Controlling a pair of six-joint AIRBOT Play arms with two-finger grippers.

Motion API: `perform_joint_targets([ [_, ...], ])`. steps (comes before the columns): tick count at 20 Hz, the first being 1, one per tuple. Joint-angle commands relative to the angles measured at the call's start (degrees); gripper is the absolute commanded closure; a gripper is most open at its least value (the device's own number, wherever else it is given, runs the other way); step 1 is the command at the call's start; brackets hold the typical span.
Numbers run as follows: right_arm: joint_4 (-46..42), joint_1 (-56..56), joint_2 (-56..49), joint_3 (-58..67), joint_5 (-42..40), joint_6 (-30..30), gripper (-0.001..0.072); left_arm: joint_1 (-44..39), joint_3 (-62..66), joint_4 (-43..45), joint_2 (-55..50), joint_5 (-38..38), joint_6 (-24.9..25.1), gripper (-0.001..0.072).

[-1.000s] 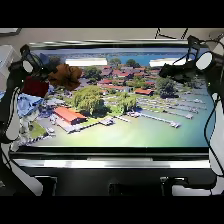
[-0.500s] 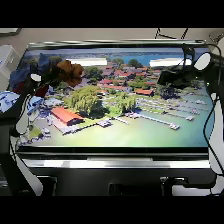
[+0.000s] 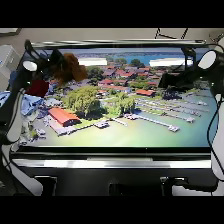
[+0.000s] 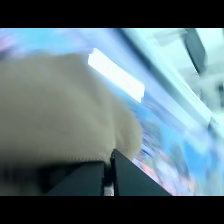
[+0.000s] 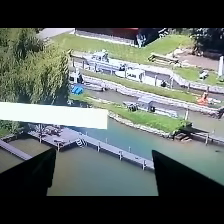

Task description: Fold the clothes and pants, and hang the long-sleeved shirts on hangers.

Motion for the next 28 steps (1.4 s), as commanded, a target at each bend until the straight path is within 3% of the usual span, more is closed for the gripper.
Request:
perform_joint_targets([
  [1,-1.3,0.0,3.5,0.1,-2.2,0.0,0.0034,-3.1,0.0,7.2,15.7,-15.1,13.6,0.069],
  [5,-3.8,0.0,10.6,0.1,-3.5,0.0,0.0034,-12.1,-0.2,14.2,32.8,-33.8,10.5,0.0689],
  [9,-6.1,0.0,18.8,0.1,-3.5,0.0,0.0034,-25.5,-7.7,19.5,41.2,-39.1,3.9,0.0688],
  [12,-7.3,0.0,24.0,0.1,-3.5,0.0,0.0035,-34.1,-18.0,20.1,41.0,-34.2,1.3,0.0688],
  [14,-7.5,0.0,26.2,0.1,-3.4,0.0,0.0035,-39.3,-27.3,20.1,38.8,-25.0,0.1,0.0687],
  [15,-7.5,0.0,26.8,0.1,-3.3,0.2,0.0035,-41.6,-32.1,20.0,36.8,-19.4,-3.0,0.0686],
  [16,-7.5,0.0,26.8,0.1,-2.7,0.8,0.0035,-43.5,-36.2,19.8,34.3,-14.5,-6.4,0.0651],
  [17,-7.5,0.0,26.6,0.1,-1.8,1.3,0.0035,-44.7,-38.4,17.8,31.7,-12.5,-7.8,0.0392],
  [18,-7.5,0.0,25.9,0.1,-0.7,1.3,0.0035,-44.8,-38.4,14.2,29.2,-14.0,-8.4,-0.0013],
  [19,-7.5,0.0,25.0,0.1,1.2,1.4,0.0035,-43.9,-37.3,11.2,27.5,-17.7,-8.2,-0.0001],
  [21,-7.1,0.1,22.1,0.0,6.3,2.5,0.0033,-39.8,-34.0,11.4,27.8,-27.1,-2.9,-0.0001],
  [23,-3.9,0.1,18.3,-0.5,12.0,2.7,0.0014,-32.8,-31.4,15.4,30.0,-36.8,0.9,-0.0001],
  [25,1.2,0.1,15.3,-3.6,14.9,0.8,0.0011,-25.0,-32.6,20.5,32.0,-44.2,1.4,0.0],
  [28,3.9,0.0,13.2,-14.7,10.7,-1.7,0.001,-16.3,-42.1,18.5,32.5,-46.8,2.7,0.0002],
])
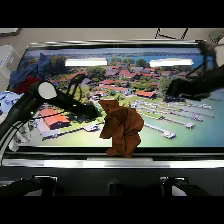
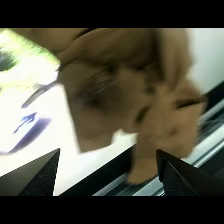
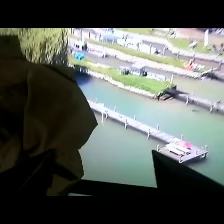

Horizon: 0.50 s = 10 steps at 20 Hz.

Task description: Fold the clothes and pants, and hang the long-sleeved shirts on hangers.

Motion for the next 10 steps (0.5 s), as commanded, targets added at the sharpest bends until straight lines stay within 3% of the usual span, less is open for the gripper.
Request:
perform_joint_targets([
  [1,3.9,0.0,-2.8,-11.8,-2.8,-2.1,0.001,9.1,-10.5,-2.4,0.7,-4.8,3.7,0.0003],
  [5,8.8,0.0,-4.8,-25.0,-9.4,-1.9,0.0005,8.8,-29.3,-19.9,0.6,9.9,8.2,0.0005],
  [9,9.5,0.0,-6.7,-27.9,-11.3,-1.9,0.0005,5.4,-34.9,-33.2,-1.9,22.4,12.8,0.0016],
  [10,9.6,0.0,-7.0,-27.9,-11.7,-1.9,0.0005,4.3,-34.9,-35.5,-2.6,24.7,13.2,0.0105],
])
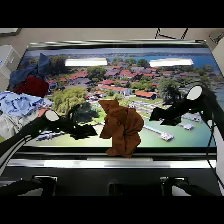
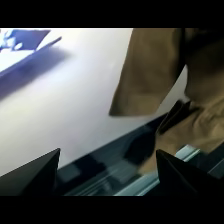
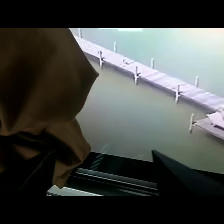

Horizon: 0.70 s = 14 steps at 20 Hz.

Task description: Fold the clothes and pants, and hang the long-sleeved shirts on hangers.

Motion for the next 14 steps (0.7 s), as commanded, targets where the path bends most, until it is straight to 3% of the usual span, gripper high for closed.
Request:
perform_joint_targets([
  [1,1.2,0.0,-1.5,-2.3,-2.8,-0.1,0.0005,-2.9,-3.5,-11.8,-2.0,11.3,3.3,0.0127],
  [8,1.5,0.0,-4.1,-2.3,-7.2,1.5,0.0005,-9.9,-3.4,-14.6,-3.5,20.0,3.1,0.0137],
  [9,2.0,0.0,-5.1,-2.3,-7.2,1.5,0.0006,-10.4,-3.4,-15.7,-3.5,20.5,3.1,0.0219],
  [10,3.4,0.0,-6.3,-2.3,-7.5,1.4,0.0007,-10.9,-3.4,-16.6,-3.5,20.9,3.1,0.0373],
  [13,9.5,0.0,-10.3,-2.4,-8.9,-0.9,0.0009,-12.5,-3.4,-18.6,-3.9,21.2,3.1,0.0404],
  [14,11.7,0.0,-11.8,-2.4,-9.3,-1.5,0.001,-12.7,-3.4,-19.1,-4.1,21.0,3.1,0.0499],
])
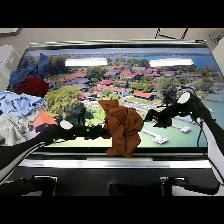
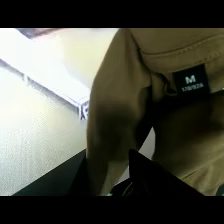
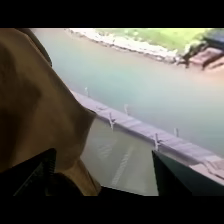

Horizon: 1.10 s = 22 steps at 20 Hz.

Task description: Fold the clothes and pants, and hang the long-sleeved shirts on hangers.

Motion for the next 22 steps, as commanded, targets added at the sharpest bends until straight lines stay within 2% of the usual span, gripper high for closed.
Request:
perform_joint_targets([
  [1,7.7,0.0,-4.8,0.0,-1.7,-2.3,0.0014,-1.3,0.0,-2.7,-0.3,0.0,0.1,0.068],
  [2,10.2,0.0,-6.1,0.0,-1.8,-2.5,0.0017,-1.2,0.0,-2.7,-0.3,-0.6,1.2,0.0685],
  [4,14.5,0.3,-7.9,0.0,-2.0,-3.2,0.0069,-0.5,0.0,-2.7,-0.1,-2.6,3.1,0.0688],
  [5,15.1,0.8,-8.4,0.0,-2.6,-2.8,0.0159,-0.2,0.0,-2.7,0.1,-3.0,4.2,0.0688],
  [6,15.3,1.7,-8.7,-0.1,-3.7,-2.1,0.0166,0.1,0.0,-2.6,0.5,-3.1,4.8,0.0688],
  [7,15.4,2.9,-8.9,-0.1,-4.5,-2.2,0.0234,0.7,0.0,-2.4,1.0,-3.3,4.7,0.0688],
  [9,16.0,4.8,-8.8,0.1,-5.3,-3.5,0.0671,2.4,0.0,-2.0,2.5,-3.2,4.7,0.0689],
  [12,14.3,3.3,-5.7,6.3,-1.9,-7.6,0.0681,7.3,2.8,7.3,9.1,-3.5,4.4,0.0691],
  [15,11.4,-1.5,2.0,21.7,-3.0,-8.2,0.0681,16.5,12.2,17.3,20.7,-4.1,2.8,0.0691],
  [19,11.3,-5.4,15.7,40.5,-11.2,-9.8,0.0679,28.6,28.5,17.6,36.4,-2.0,3.1,0.069],
  [22,11.3,-5.4,25.6,42.8,-13.2,-12.7,0.0679,33.2,33.8,17.6,45.8,2.7,3.0,0.069],
])
